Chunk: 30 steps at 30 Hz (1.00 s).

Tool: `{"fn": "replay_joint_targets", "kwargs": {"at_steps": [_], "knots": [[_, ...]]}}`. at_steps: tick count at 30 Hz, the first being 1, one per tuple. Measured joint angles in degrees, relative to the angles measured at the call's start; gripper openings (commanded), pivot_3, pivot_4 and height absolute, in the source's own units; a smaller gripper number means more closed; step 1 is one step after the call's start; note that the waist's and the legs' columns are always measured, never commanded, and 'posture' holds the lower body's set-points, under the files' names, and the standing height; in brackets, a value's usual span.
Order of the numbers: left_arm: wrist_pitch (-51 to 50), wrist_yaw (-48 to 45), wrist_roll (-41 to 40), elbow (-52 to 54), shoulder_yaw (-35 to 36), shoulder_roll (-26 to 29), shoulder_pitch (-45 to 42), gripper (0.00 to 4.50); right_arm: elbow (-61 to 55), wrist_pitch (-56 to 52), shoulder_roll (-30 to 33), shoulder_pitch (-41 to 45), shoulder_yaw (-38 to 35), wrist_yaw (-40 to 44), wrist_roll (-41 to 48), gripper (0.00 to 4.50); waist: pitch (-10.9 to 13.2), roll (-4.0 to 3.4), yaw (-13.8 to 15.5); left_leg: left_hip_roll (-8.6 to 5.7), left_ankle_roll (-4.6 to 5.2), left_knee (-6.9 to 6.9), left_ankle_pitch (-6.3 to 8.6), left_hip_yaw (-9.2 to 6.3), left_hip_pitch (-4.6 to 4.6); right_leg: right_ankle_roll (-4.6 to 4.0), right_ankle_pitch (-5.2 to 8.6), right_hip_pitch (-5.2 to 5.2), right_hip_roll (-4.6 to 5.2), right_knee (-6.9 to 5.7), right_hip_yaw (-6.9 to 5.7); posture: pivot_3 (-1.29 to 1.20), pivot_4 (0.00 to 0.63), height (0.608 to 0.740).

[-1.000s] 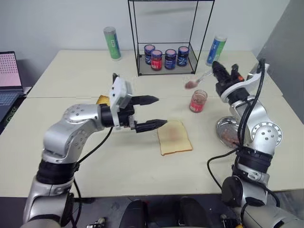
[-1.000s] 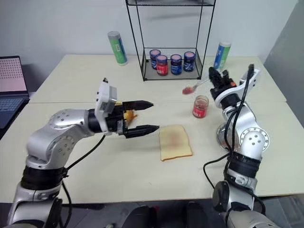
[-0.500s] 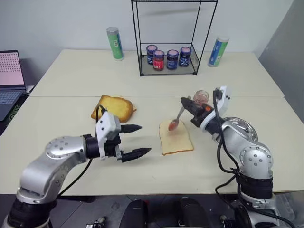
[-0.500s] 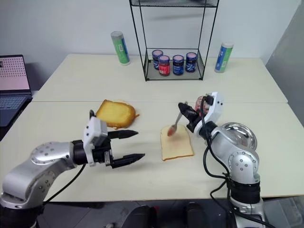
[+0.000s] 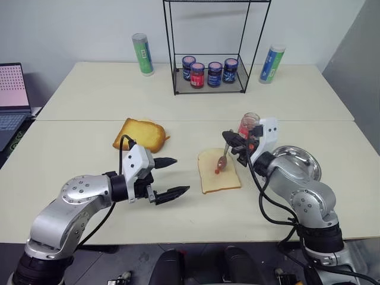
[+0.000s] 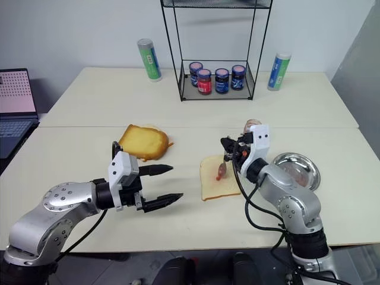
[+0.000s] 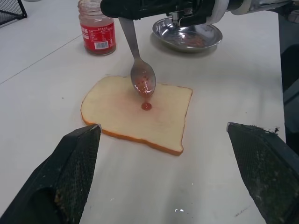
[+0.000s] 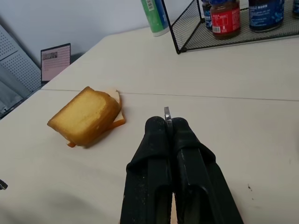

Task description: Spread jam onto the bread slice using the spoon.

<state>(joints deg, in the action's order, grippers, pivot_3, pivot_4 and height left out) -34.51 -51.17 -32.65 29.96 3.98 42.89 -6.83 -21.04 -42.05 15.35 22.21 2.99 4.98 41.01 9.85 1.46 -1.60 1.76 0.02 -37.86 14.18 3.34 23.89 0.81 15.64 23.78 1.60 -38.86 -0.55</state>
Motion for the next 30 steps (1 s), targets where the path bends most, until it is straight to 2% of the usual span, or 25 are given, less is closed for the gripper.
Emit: {"fn": "replay_joint_targets", "kwargs": {"at_steps": [4, 6, 9, 15, 20, 30], "knots": [[0.00, -0.23, -0.01, -0.12, -0.04, 0.00, -0.69, 4.50, 1.13, -0.03, -3.44, 2.38, -2.94, -1.06, 0.75, 0.06, 0.00, 0.00, 0.00, 0.00, 0.00, -0.01, 0.00, -0.02, -0.01, -0.06, -0.04, -0.01, 0.00, -0.01, -0.02, 0.00, 0.150, 0.740], [0.00, -0.35, -0.01, -0.38, -0.14, -0.01, -1.18, 4.50, 3.32, -1.39, -8.36, 3.24, -7.74, -4.69, 4.50, 0.06, -0.02, 0.03, 0.00, 0.01, 0.00, 0.00, 0.00, -0.02, 0.00, -0.11, -0.07, -0.01, 0.00, -0.02, -0.02, 0.00, 0.150, 0.740], [0.00, -0.60, 0.00, -0.73, -0.46, -0.13, -1.93, 4.50, 8.40, -2.69, -12.14, 3.26, -11.92, -8.01, 7.34, 0.06, -0.02, 0.04, -0.02, -0.01, -0.01, -0.01, 0.00, 0.00, 0.00, -0.12, -0.07, -0.02, 0.01, -0.02, -0.01, 0.00, 0.150, 0.740], [0.00, -0.61, 0.00, -0.84, -1.53, -0.49, -2.53, 4.50, 15.91, -3.96, -16.90, 2.89, -18.27, -12.95, 10.42, 0.06, -0.02, 0.03, -0.05, 0.00, 0.00, 0.00, 0.00, -0.01, -0.01, -0.13, -0.07, -0.01, 0.01, -0.04, 0.00, 0.00, 0.150, 0.740], [0.00, -0.62, 0.03, -1.09, -1.56, -0.51, -2.99, 4.50, 15.93, -7.11, -16.64, 1.77, -20.20, -14.16, 13.47, 0.06, -0.02, 0.03, -0.07, -0.01, 0.00, 0.00, 0.00, -0.01, -0.01, -0.12, -0.07, -0.02, 0.01, -0.04, -0.01, 0.00, 0.150, 0.740], [1.32, -1.23, 0.37, -3.35, -2.22, -0.63, -3.99, 4.50, 7.82, -17.48, -10.74, -2.73, -21.99, -16.94, 23.18, 0.06, -0.03, 0.03, -0.06, -0.02, 0.00, 0.00, 0.00, -0.02, -0.02, -0.11, -0.06, -0.04, -0.01, -0.03, -0.01, 0.00, 0.150, 0.740]]}}
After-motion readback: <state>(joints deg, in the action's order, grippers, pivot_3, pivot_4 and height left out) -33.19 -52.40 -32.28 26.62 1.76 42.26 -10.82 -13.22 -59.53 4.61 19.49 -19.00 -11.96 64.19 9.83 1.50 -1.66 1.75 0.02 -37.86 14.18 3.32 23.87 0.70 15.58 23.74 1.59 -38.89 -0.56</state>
